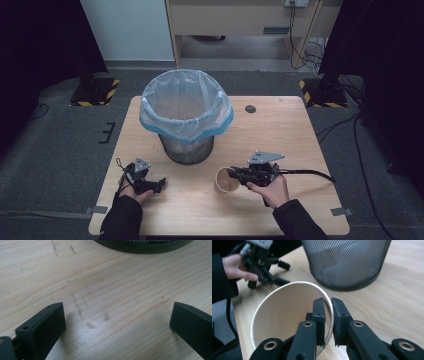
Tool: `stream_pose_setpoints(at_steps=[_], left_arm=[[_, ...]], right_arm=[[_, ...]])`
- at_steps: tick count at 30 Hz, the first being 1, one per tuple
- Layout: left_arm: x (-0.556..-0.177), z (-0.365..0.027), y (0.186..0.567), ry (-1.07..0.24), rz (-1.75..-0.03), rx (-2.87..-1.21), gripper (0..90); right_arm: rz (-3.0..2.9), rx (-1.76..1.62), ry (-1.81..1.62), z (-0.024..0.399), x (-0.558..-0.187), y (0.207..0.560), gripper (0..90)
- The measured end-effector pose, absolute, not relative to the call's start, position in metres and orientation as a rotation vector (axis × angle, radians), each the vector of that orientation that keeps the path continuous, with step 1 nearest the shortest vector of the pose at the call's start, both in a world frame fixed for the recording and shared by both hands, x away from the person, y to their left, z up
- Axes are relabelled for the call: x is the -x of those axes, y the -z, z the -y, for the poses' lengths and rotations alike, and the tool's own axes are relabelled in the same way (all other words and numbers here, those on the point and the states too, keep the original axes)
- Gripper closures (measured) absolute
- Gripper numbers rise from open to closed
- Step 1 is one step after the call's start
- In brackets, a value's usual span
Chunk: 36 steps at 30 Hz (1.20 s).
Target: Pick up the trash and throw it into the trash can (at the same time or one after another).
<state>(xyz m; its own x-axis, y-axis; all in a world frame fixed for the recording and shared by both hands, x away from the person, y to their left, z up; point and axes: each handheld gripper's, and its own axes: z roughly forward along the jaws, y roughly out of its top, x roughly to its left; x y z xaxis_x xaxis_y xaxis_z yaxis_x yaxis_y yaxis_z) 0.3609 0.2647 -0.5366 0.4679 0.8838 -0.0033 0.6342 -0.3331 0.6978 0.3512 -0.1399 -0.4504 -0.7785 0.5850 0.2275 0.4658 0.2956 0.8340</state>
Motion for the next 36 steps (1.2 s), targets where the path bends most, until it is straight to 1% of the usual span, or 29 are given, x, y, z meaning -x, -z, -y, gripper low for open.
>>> stream_pose_setpoints(at_steps=[18,27,36], left_arm=[[-0.361,-0.265,0.537,-0.506,-1.255,-2.082,0.0],[-0.361,-0.265,0.537,-0.506,-1.255,-2.082,0.0],[-0.361,-0.265,0.537,-0.506,-1.255,-2.082,0.0]], right_arm=[[-2.239,-0.985,-1.686,0.161,-0.351,0.417,82.5],[-2.105,-0.966,-1.833,0.177,-0.347,0.385,82.5],[-1.953,-0.947,-1.935,0.189,-0.341,0.361,82.6]])
